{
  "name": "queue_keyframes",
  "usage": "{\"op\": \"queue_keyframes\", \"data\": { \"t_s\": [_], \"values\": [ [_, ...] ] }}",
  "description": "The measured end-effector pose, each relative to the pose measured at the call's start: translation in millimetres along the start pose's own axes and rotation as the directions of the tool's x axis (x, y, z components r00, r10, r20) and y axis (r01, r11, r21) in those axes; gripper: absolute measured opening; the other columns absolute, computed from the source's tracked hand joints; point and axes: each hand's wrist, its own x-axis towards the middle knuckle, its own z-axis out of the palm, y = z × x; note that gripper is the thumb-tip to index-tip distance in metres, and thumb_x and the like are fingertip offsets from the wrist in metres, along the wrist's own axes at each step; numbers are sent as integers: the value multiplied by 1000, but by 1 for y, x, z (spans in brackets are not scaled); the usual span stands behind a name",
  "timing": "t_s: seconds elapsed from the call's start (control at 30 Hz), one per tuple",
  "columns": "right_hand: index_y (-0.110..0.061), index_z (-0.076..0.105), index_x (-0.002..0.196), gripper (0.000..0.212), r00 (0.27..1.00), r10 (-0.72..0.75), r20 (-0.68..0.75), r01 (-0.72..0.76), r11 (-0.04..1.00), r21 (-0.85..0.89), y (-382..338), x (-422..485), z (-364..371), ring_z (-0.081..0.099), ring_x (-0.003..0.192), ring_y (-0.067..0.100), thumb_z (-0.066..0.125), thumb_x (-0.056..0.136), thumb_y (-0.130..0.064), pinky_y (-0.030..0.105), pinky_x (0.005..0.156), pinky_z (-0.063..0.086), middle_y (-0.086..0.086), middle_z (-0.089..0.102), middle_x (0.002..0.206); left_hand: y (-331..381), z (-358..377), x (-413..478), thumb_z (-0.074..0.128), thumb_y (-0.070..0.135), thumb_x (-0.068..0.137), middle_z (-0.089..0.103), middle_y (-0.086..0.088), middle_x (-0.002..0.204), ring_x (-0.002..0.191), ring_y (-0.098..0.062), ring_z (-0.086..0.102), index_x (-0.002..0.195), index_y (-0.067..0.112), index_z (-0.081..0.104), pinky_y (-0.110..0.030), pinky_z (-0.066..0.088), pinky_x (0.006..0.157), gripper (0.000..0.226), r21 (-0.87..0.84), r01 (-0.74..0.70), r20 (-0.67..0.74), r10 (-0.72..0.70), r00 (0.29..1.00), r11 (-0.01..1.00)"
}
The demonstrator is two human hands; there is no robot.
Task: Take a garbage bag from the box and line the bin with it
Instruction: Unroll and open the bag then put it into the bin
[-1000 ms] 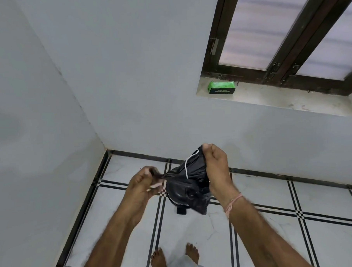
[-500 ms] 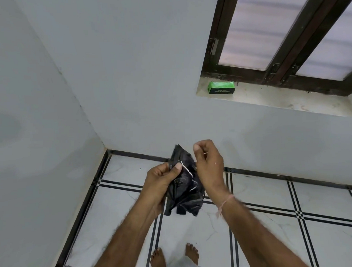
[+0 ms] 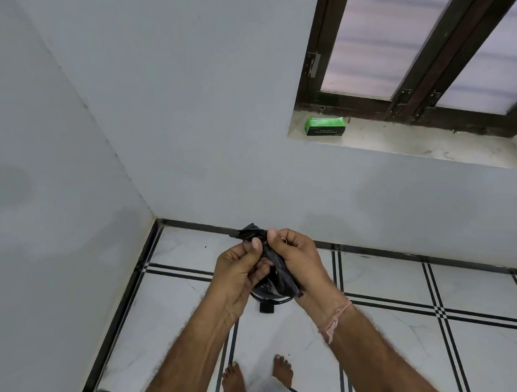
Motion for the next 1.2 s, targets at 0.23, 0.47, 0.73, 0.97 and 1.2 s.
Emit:
{"op": "queue_keyframes", "data": {
  "t_s": [0.23,0.47,0.73,0.97,1.2],
  "values": [
    [-2,62,82,30,995,18,-96,-14,999,41,-7,1,-6,63,88,38,68,99,-26,55,89,56,32,66,97,5,-10,1,72,36,81,68,-2,68,65,-11,71,82,9,71,-20,61,62,27,1,-17,-30,17,999,1000],
    [-8,63,80,35,995,-45,-93,33,991,-127,2,-4,1,65,73,36,82,85,-38,56,73,57,37,66,82,4,4,1,80,40,79,64,-19,82,71,-26,60,82,7,72,-26,55,60,34,212,-53,-57,66,996,976],
    [-3,62,103,36,995,76,-66,-77,997,-8,0,2,-3,68,80,40,73,94,-36,54,81,58,42,67,98,-1,-2,5,71,37,83,59,-10,71,66,-18,51,100,-5,72,-32,48,71,45,76,-7,-44,10,999,997],
    [-6,64,85,31,988,93,-126,-76,988,138,3,17,-21,78,67,24,69,94,-35,32,56,62,15,80,81,0,-23,14,74,38,77,59,-1,62,53,-6,56,79,10,72,-18,55,54,28,-22,13,-96,-15,995,1000],
    [-9,67,105,18,939,283,-198,-229,939,255,2,38,-43,79,64,18,51,109,-16,32,49,62,9,82,86,1,-36,19,48,43,104,81,-13,95,80,-21,80,96,7,76,-37,67,71,46,-285,52,-73,-76,994,957]
  ]
}}
